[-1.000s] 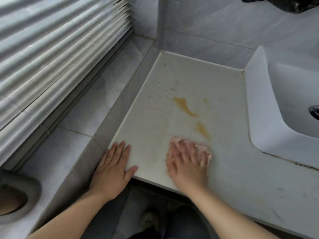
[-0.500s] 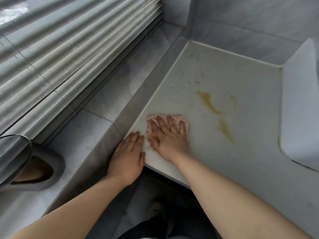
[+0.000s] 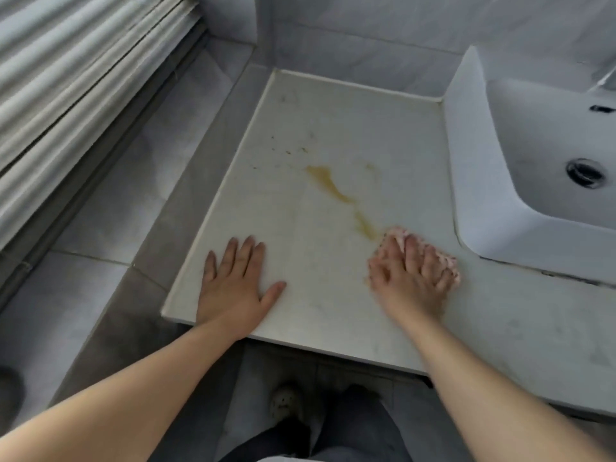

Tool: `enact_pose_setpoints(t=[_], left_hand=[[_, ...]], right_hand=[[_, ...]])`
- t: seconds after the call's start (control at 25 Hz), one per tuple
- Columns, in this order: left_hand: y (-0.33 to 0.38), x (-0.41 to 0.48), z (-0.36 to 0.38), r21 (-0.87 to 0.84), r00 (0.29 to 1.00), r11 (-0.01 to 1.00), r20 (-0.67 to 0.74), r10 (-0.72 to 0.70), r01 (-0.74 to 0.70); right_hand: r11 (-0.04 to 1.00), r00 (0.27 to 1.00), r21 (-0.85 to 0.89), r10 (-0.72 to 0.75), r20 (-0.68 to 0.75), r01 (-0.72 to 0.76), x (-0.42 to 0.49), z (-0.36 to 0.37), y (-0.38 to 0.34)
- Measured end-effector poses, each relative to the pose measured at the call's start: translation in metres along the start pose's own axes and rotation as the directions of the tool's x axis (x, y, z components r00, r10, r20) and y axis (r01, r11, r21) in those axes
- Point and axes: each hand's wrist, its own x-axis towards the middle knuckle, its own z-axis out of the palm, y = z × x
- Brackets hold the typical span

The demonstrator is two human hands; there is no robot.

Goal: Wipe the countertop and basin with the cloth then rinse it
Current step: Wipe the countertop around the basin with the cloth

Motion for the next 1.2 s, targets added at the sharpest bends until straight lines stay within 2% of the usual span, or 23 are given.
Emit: enact_pose_setpoints(t=[0.04, 0.08, 0.16, 0.2, 0.24, 0.28, 0.32, 0.36, 0.44, 0.48, 0.52, 0.6, 0.68, 0.72, 0.76, 0.8, 0.88, 0.92, 0.96, 1.0, 1.04, 1.12, 1.2], left_hand=[[0.001, -0.001, 0.000, 0.022, 1.000, 1.000, 0.014, -0.001, 0.000], [0.001, -0.001, -0.002, 0.040, 1.000, 0.999, 0.023, 0.000, -0.001], [-0.001, 0.005, -0.007, 0.058, 1.000, 0.998, 0.009, 0.011, -0.011], [-0.003, 0.011, -0.010, 0.069, 0.999, 0.997, -0.028, 0.027, -0.025], [-0.005, 0.017, -0.011, 0.081, 0.997, 0.996, -0.064, 0.040, -0.035], [-0.007, 0.023, -0.012, 0.077, 0.996, 0.996, -0.080, 0.041, -0.035], [-0.008, 0.029, -0.012, 0.062, 0.997, 0.998, -0.074, 0.031, -0.027], [-0.009, 0.034, -0.010, 0.042, 0.998, 0.999, -0.056, 0.015, -0.013], [-0.010, 0.039, -0.006, 0.036, 1.000, 0.999, 0.004, -0.006, 0.006], [-0.010, 0.040, -0.005, 0.042, 1.000, 0.999, 0.019, -0.008, 0.007], [-0.010, 0.040, -0.004, 0.043, 1.000, 0.999, 0.020, -0.007, 0.006], [-0.011, 0.039, -0.005, 0.029, 1.000, 1.000, 0.011, -0.005, 0.004], [-0.012, 0.040, -0.005, 0.011, 1.000, 1.000, 0.018, -0.005, 0.005], [-0.012, 0.040, -0.006, 0.007, 1.000, 1.000, 0.023, -0.006, 0.006], [-0.011, 0.039, -0.005, 0.008, 1.000, 1.000, 0.024, -0.007, 0.007], [-0.011, 0.039, -0.005, 0.009, 1.000, 1.000, 0.019, -0.006, 0.006], [-0.011, 0.039, -0.005, 0.009, 1.000, 1.000, 0.007, -0.005, 0.005], [-0.011, 0.039, -0.005, 0.007, 1.000, 1.000, 0.004, -0.005, 0.005], [-0.011, 0.039, -0.005, 0.000, 1.000, 1.000, 0.005, -0.003, 0.003], [-0.011, 0.039, -0.005, -0.009, 1.000, 1.000, 0.003, -0.002, 0.002], [-0.010, 0.039, -0.005, -0.016, 1.000, 1.000, -0.002, -0.002, 0.002], [-0.011, 0.040, -0.004, -0.017, 1.000, 1.000, -0.015, -0.001, 0.001], [-0.011, 0.040, -0.004, -0.023, 1.000, 1.000, -0.031, -0.003, 0.003]], right_hand=[[0.999, 1.000, 0.050, -0.010, -0.013, 0.011, -0.006, 0.003, -0.022], [0.987, 0.989, 0.061, -0.144, -0.045, 0.147, -0.020, 0.010, -0.042], [0.858, 0.856, -0.058, -0.513, -0.063, 0.510, -0.050, 0.026, -0.053], [0.809, 0.810, -0.099, -0.585, -0.045, 0.579, -0.052, 0.026, -0.040], [0.811, 0.816, -0.134, -0.578, -0.033, 0.569, -0.040, 0.019, -0.022], [0.855, 0.862, -0.177, -0.504, -0.060, 0.488, -0.023, 0.015, -0.001], [0.923, 0.932, -0.172, -0.358, -0.061, 0.344, -0.004, 0.009, 0.019], [0.984, 0.989, -0.111, -0.145, -0.029, 0.141, 0.013, 0.000, 0.033], [0.985, 0.987, 0.061, 0.164, -0.005, -0.163, 0.038, -0.006, 0.030], [0.973, 0.977, 0.102, 0.211, -0.016, -0.208, 0.042, -0.005, 0.014], [0.979, 0.985, 0.114, 0.172, -0.010, -0.170, 0.040, -0.006, -0.010], [0.991, 0.992, 0.059, -0.124, 0.013, 0.123, 0.018, 0.004, -0.054], [0.869, 0.870, -0.053, -0.494, -0.008, 0.493, -0.011, 0.017, -0.066], [0.818, 0.820, -0.103, -0.571, -0.033, 0.566, -0.020, 0.018, -0.055], [0.818, 0.821, -0.146, -0.569, -0.058, 0.556, -0.018, 0.018, -0.037], [0.859, 0.868, -0.184, -0.494, -0.046, 0.479, -0.006, 0.014, -0.016], [0.974, 0.983, -0.141, -0.184, -0.025, 0.179, 0.029, 0.004, 0.018], [0.998, 1.000, -0.055, -0.004, 0.003, 0.004, 0.047, -0.004, 0.019], [0.993, 0.994, 0.043, 0.106, 0.004, -0.106, 0.063, -0.008, 0.009], [0.987, 0.992, 0.097, 0.128, -0.004, -0.127, 0.074, -0.011, -0.010], [0.992, 0.998, 0.103, 0.069, 0.000, -0.069, 0.075, -0.010, -0.036], [0.980, 0.981, 0.061, -0.192, 0.027, 0.190, 0.058, 0.001, -0.087], [0.869, 0.870, -0.031, -0.493, 0.018, 0.493, 0.025, 0.014, -0.104]])
